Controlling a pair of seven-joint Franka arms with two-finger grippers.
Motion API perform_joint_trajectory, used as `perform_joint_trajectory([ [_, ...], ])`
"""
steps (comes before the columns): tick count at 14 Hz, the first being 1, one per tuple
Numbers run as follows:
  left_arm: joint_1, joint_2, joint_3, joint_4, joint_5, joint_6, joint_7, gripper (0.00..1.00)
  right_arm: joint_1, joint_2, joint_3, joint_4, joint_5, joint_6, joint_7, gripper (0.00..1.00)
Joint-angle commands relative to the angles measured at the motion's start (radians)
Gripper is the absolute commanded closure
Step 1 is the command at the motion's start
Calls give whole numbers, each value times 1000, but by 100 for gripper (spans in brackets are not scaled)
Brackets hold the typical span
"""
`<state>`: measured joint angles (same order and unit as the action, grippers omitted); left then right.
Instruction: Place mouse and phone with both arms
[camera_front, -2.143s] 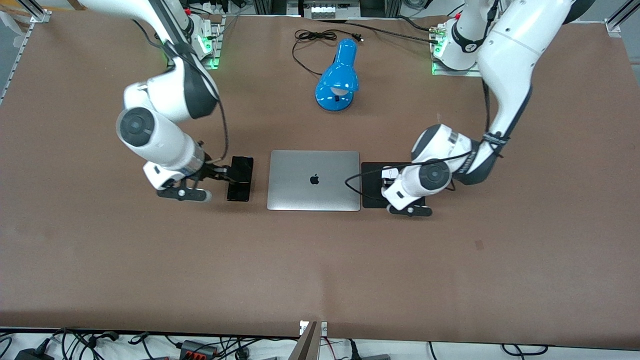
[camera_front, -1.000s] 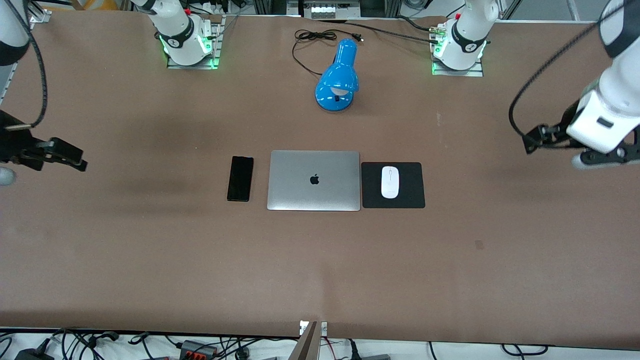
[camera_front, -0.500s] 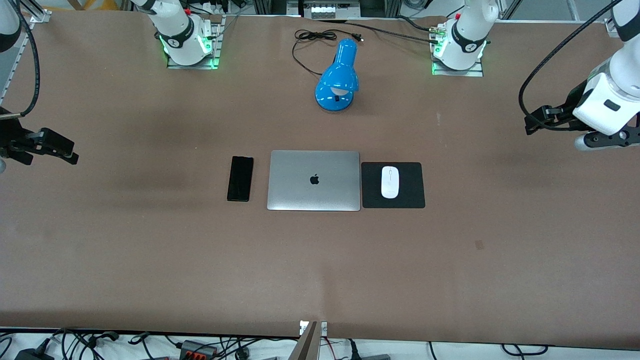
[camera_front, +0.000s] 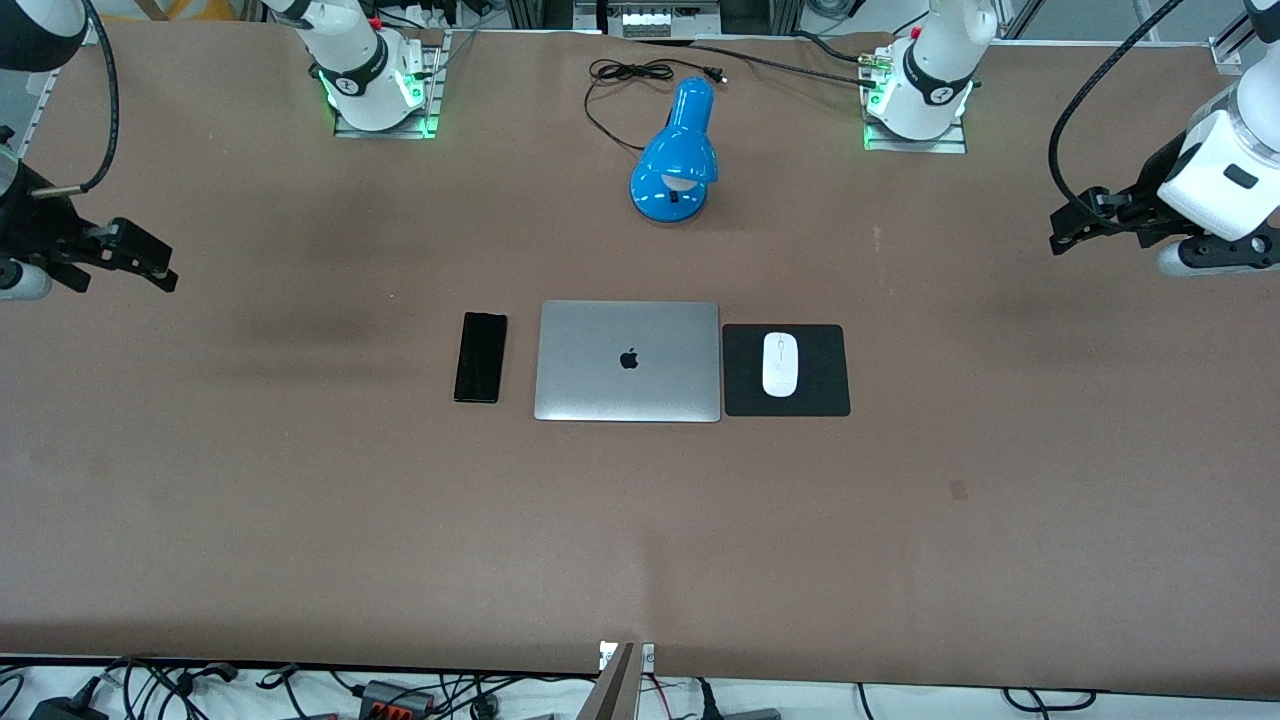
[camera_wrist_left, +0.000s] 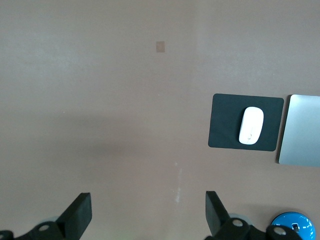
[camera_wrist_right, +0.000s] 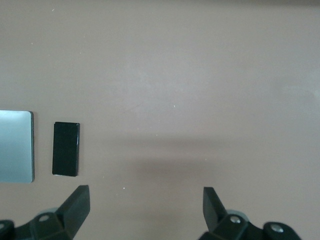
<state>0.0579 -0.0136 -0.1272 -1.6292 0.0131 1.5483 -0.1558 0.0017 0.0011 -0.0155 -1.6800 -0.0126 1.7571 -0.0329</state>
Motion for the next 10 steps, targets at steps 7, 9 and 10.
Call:
perform_joint_trajectory([
  [7, -1, -9, -9, 0, -7, -10, 25, 0, -19, -30, 11, 23, -3, -90, -25, 0],
  [9, -1, -9, -9, 0, -5, -10, 27, 0, -19, -30, 11, 23, -4, -90, -25, 0],
  [10, 0, -8, -9, 0, -7, -10, 27, 0, -19, -30, 11, 23, -4, -88, -24, 0],
])
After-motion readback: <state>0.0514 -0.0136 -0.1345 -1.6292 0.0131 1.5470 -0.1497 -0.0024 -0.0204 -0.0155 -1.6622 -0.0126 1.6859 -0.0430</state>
